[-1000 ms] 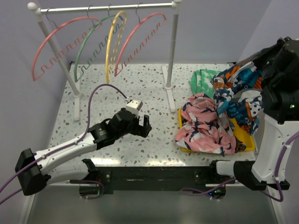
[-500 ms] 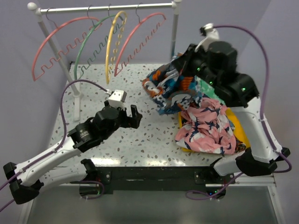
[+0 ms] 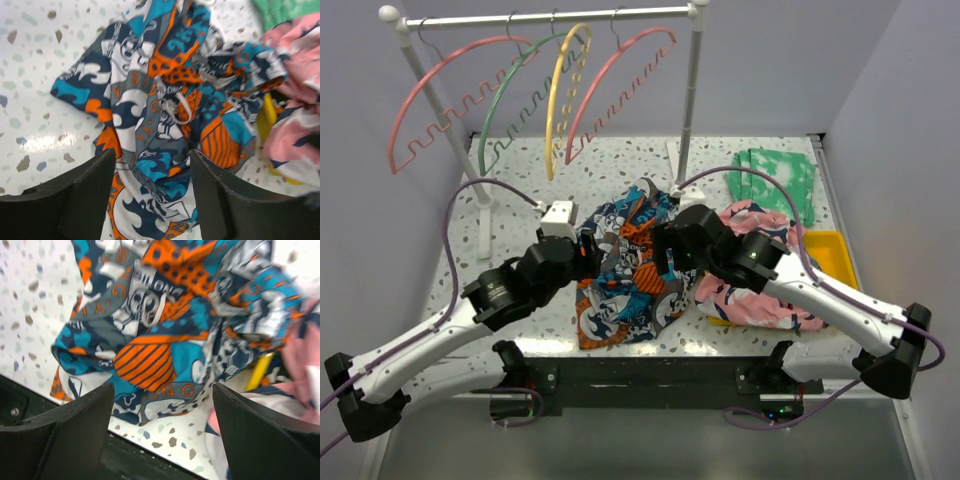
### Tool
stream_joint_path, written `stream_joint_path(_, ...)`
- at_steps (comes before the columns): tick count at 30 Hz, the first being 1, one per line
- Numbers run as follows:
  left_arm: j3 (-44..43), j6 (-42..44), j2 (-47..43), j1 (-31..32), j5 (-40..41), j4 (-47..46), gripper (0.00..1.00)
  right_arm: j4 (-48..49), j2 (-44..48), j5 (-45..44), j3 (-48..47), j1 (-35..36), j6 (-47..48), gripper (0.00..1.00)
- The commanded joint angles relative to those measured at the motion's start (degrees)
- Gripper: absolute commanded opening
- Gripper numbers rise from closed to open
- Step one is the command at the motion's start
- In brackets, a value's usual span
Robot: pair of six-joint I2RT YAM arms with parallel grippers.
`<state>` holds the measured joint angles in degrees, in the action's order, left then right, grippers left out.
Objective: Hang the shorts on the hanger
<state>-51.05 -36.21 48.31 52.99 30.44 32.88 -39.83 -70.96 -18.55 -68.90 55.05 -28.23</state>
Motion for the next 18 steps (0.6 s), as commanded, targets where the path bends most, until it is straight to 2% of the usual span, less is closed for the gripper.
stream_joint_path(1,6.7,-6.6,2.8,-0.3,0.5,-1.4,0.63,0.7,0.4,-9.5,-4.7,-0.1,3.0,0.84)
stream_joint_path(4,8.8,-8.6,5.4,-1.2,-0.2,-5.4,0.62,5.3,-5.7,-9.1,-4.3,-4.7,4.0,0.87)
stream_joint_path(6,8.7,-7.5,7.0,-1.7,-1.1,-8.4,0.62,7.0,-8.8,-2.2,-4.4,-12.8,3.0,0.81)
stream_joint_path(7,7.8,-6.6,8.8,-1.9,-1.5,-11.3,0.62,7.6,-11.1,-2.0,-4.3,-14.4,2.4,0.79)
stream_joint_path(13,-0.9,0.4,19.4,-2.0,-2.7,-14.9,0.68,8.5,-14.5,-10.5,-4.0,-17.4,2.1,0.78)
stream_joint_path(18,-4.0,5.3,24.3,-2.1,-6.7,-18.1,0.7,10.2,-13.3,-10.8,1.1,-17.7,1.5,0.77)
